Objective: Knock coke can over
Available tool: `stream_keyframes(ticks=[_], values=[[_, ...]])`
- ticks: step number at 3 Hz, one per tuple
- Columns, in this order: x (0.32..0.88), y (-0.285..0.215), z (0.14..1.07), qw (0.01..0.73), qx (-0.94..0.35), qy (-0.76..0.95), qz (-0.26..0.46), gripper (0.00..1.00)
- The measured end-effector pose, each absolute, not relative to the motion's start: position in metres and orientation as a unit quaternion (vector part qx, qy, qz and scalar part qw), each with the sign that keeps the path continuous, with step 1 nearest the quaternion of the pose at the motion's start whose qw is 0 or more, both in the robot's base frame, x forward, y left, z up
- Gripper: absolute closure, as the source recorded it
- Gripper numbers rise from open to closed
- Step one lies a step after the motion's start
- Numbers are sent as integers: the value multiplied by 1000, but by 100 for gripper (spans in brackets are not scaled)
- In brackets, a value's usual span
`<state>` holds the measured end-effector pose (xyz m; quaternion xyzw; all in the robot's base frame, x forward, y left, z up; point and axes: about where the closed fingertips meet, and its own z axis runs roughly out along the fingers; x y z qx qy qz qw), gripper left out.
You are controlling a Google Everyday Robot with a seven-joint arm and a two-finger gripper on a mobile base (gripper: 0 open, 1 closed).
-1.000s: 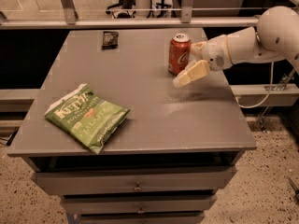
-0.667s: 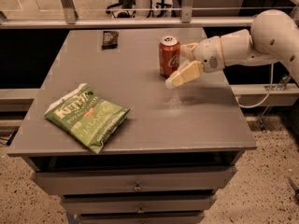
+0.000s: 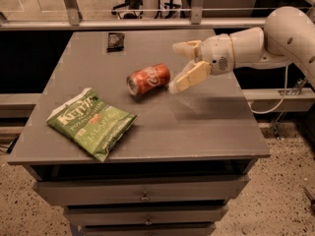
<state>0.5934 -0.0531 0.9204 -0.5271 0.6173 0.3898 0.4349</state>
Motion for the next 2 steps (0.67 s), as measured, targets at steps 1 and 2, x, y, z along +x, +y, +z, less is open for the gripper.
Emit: stream_keyframes(ticks=[1,2], values=[[584,-51,929,441,-531,605,397,0],[583,-65,935,448,-535,607,380,0]])
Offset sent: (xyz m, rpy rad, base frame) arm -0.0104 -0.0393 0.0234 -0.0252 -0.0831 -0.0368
